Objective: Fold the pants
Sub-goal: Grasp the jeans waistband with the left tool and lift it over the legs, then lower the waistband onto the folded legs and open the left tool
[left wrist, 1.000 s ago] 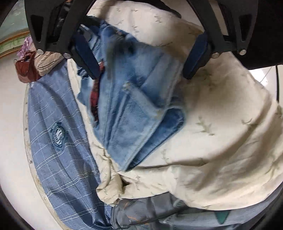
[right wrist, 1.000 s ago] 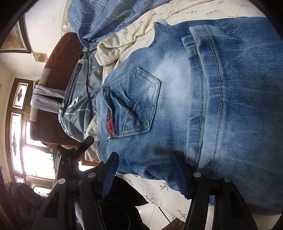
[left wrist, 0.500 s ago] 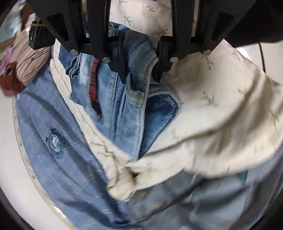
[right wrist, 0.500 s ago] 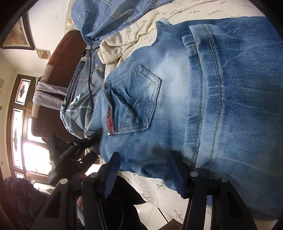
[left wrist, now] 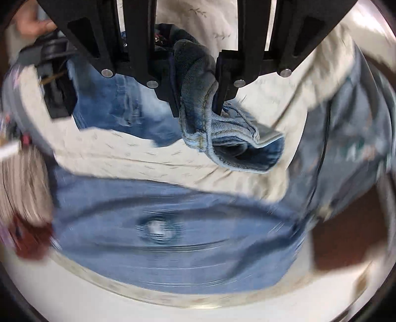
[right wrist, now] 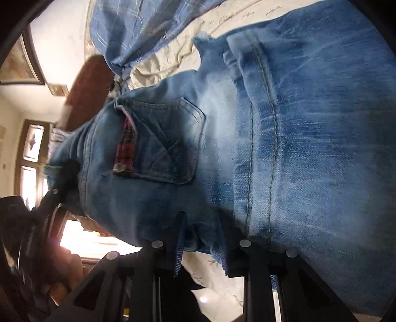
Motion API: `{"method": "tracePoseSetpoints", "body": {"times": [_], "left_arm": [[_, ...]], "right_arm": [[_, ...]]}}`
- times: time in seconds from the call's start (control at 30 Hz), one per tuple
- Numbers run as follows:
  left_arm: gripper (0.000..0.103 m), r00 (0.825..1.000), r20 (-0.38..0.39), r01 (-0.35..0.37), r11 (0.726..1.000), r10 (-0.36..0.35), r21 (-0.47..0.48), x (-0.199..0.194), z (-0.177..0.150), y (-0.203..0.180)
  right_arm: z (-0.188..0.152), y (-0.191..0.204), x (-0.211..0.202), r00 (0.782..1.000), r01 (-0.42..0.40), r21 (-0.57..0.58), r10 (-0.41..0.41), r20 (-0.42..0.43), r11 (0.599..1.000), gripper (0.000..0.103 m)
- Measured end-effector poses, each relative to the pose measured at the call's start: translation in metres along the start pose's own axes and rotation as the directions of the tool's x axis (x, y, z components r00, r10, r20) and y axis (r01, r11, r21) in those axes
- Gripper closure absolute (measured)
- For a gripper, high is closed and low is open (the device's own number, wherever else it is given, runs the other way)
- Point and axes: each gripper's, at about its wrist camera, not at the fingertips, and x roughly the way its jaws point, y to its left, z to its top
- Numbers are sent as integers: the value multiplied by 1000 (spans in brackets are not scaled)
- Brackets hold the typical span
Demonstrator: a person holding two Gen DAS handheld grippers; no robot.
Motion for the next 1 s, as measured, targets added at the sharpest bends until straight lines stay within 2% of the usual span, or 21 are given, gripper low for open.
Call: {"method": "tracePoseSetpoints", "body": {"times": [0.07,0.13,0.2,0.27,0.33,0.4,0.53,0.57,0.6,0.67,0.73,0.8,0.83,0.87,0.9,0.93,1.0], "left_arm": [[78,1000,14,-4,993,2,118,-3,5,-26],[78,1000,22,3,976,-8,219,-4,6,-52],[78,1000,24,10,953,-19,302,-5,4,-75],[78,999,20,27,917,-38,397,-5,-1,-104],[78,999,-3,46,871,-51,489,0,-10,-134],[78,998,-40,66,820,-53,569,9,-21,-163],[77,988,-153,129,698,-28,704,43,-50,-215],[76,982,-188,151,673,-18,724,53,-58,-224],[75,975,-220,175,663,-16,728,60,-64,-228],[64,954,-299,246,663,-36,707,68,-68,-234],[54,949,-307,276,663,-73,696,61,-67,-234],[51,929,-341,342,680,-143,648,49,-61,-225],[50,912,-360,387,698,-196,602,41,-54,-215],[49,900,-361,418,727,-246,545,31,-47,-203],[48,890,-353,439,752,-288,492,23,-40,-191],[44,875,-331,470,781,-353,411,12,-31,-168],[33,869,-256,486,827,-423,283,-1,-23,-131]], "right_arm": [[-5,5,-26,998,-23,-9,23,60,1000,73],[-13,8,-69,986,25,-42,-18,164,999,72],[-22,1,-110,966,56,-47,-42,257,997,72],[-33,-13,-148,934,125,-37,-105,342,991,72],[-45,-35,-179,892,164,5,-150,425,986,73],[-56,-60,-200,860,133,63,-147,489,989,73],[-64,-83,-219,828,87,124,-141,543,988,73],[-65,-87,-223,824,80,130,-139,550,988,73],[-62,-91,-225,822,70,140,-136,553,988,72],[-60,-98,-224,825,61,171,-146,546,983,72],[-59,-104,-222,833,52,191,-148,534,980,72],[-55,-104,-222,828,62,199,-162,536,978,69],[-54,-103,-220,825,69,201,-170,540,977,67],[-54,-101,-221,817,75,201,-176,549,977,62],[-56,-98,-222,812,86,196,-183,555,977,49],[-55,-93,-223,803,100,184,-189,565,978,45],[-57,-80,-222,796,135,150,-197,572,979,42]]}}
